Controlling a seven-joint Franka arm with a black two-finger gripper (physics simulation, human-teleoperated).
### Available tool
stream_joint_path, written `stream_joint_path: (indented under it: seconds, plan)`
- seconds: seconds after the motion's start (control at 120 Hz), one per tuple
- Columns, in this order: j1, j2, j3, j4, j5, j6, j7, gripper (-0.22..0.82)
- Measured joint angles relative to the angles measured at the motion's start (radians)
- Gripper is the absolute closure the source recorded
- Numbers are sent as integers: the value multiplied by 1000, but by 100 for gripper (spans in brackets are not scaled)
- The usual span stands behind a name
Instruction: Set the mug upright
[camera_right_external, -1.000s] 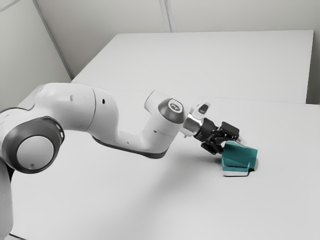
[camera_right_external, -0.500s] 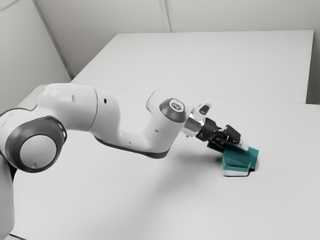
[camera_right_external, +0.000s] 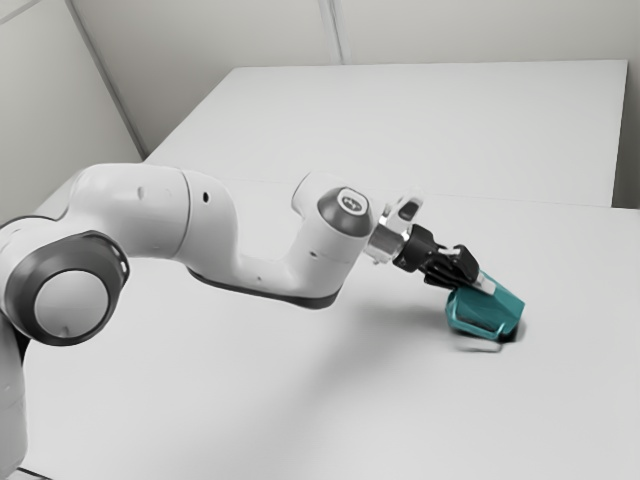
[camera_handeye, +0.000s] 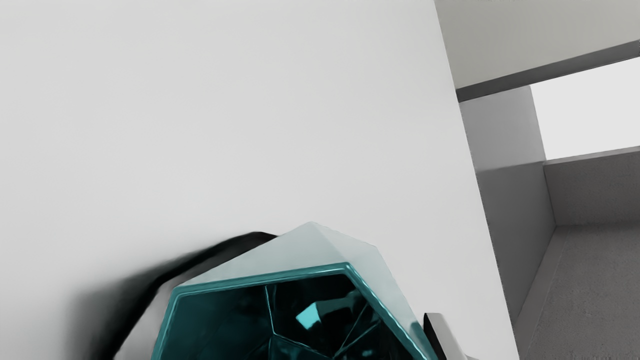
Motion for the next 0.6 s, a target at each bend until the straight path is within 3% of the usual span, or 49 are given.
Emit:
stream_joint_path:
  seconds: [0.225, 0.375, 0.6]
  plan:
    - [7, -100, 12, -9, 75, 3, -15, 77]
    - [48, -169, 15, -21, 365, -8, -101, 77]
    - [148, -287, 27, -57, 828, -122, -298, 77]
